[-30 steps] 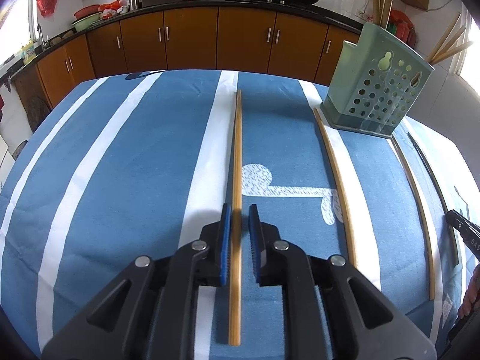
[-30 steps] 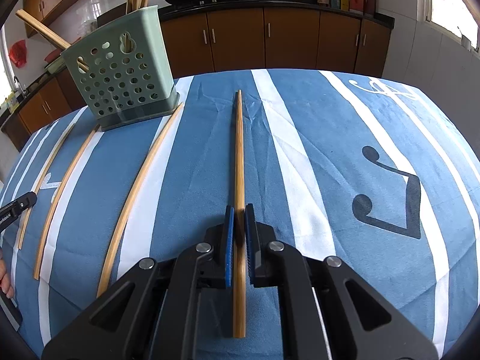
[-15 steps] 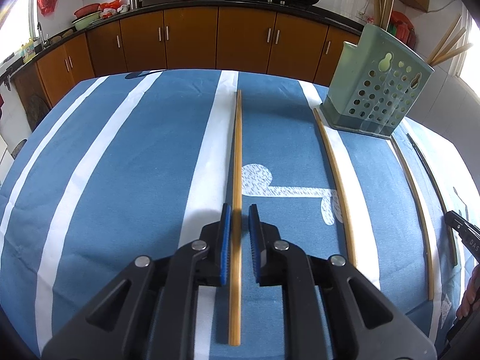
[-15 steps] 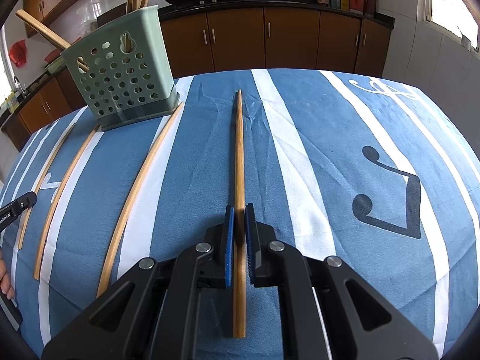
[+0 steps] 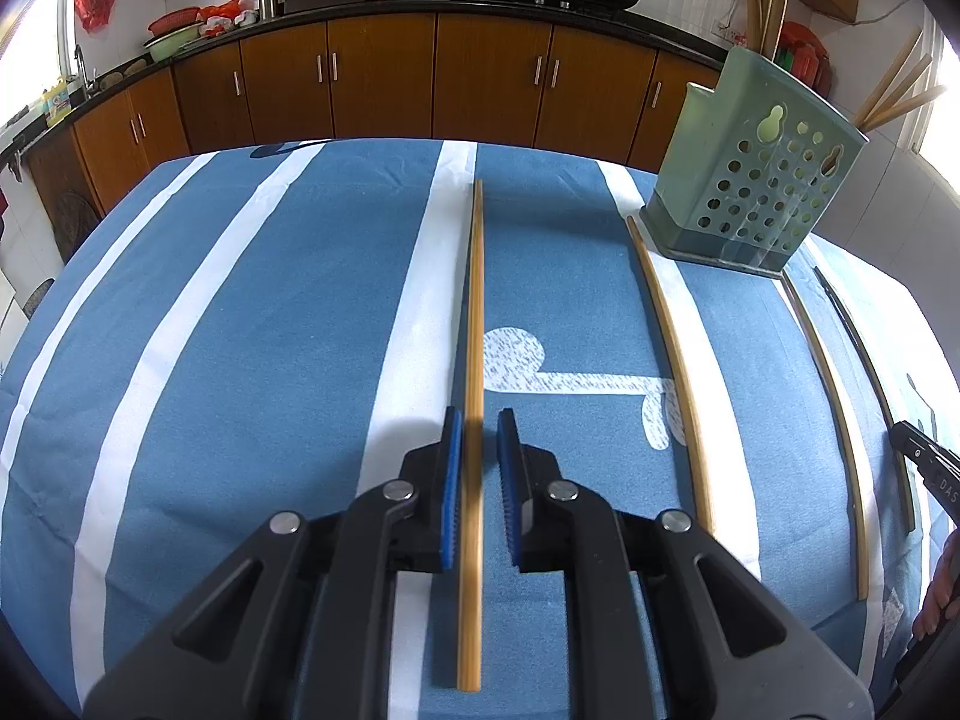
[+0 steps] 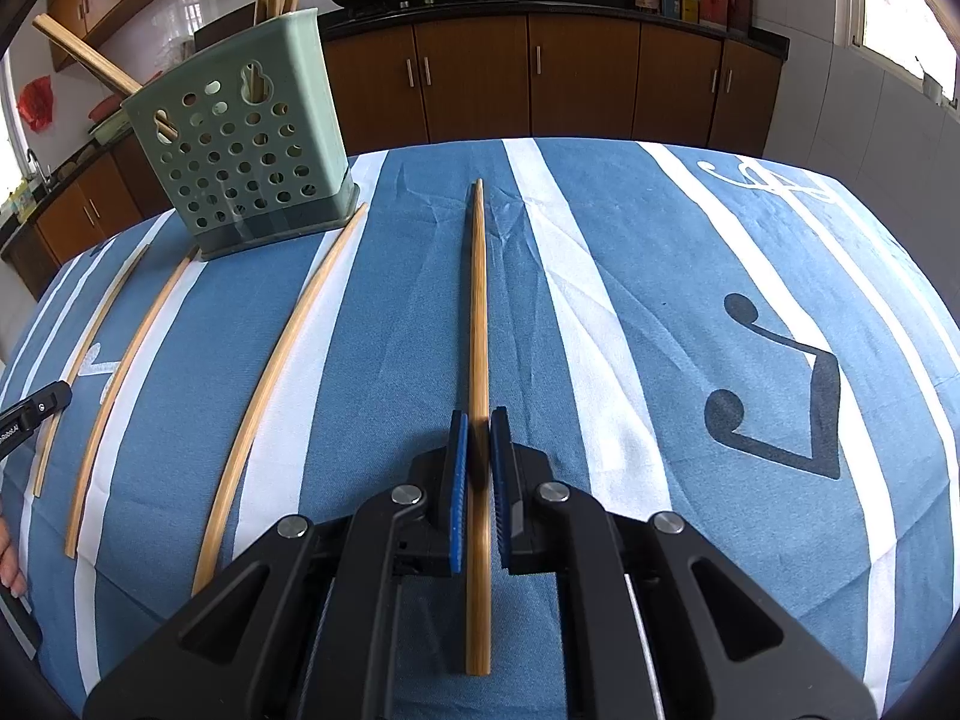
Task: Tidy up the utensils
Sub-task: 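Close the left gripper on a chopstick on the cloth while the right gripper grasps another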
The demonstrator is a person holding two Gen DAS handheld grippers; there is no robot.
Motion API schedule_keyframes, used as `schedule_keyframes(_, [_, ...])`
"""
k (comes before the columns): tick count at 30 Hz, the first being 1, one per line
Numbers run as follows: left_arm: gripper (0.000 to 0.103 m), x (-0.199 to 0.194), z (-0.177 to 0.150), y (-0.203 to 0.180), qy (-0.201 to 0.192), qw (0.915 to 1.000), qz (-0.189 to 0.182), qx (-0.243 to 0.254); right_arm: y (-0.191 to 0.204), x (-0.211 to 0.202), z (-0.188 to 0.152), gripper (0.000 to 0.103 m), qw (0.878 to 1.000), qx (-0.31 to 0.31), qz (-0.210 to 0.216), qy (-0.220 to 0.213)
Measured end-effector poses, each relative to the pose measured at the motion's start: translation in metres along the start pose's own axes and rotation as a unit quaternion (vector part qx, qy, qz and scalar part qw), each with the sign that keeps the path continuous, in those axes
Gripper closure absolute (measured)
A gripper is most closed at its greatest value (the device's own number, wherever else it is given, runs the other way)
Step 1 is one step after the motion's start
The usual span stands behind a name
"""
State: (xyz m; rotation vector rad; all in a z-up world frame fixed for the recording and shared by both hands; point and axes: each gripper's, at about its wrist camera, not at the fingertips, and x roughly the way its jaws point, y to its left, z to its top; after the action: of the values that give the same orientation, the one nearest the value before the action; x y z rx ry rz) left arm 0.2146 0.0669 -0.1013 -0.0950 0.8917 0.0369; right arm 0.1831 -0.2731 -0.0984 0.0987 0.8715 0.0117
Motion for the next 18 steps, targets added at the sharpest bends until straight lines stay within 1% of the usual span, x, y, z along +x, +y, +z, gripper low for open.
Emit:
schedule_keyframes(11, [0.088,0.0000,-0.0002,0.0005,0.000,1.0000,-0.001,-0.001,0.0001,0.0000,0.0000,0.094,1.000,0.000,0.001,0.000])
schedule_keyframes(17, [0.086,-0.0003,-0.0001,-0.0009,0.000,1.0000,-0.003,0.002,0.0003,0.0000,-0.0001,0.094,1.000,0.000,0.000,0.000])
schedule_keyframes(18, [0.083,-0.0003,-0.0002,-0.0026,0.000,1.0000,-0.002,0.006,-0.0001,0.0001,-0.0001,0.094,1.000,0.000,0.001,0.000])
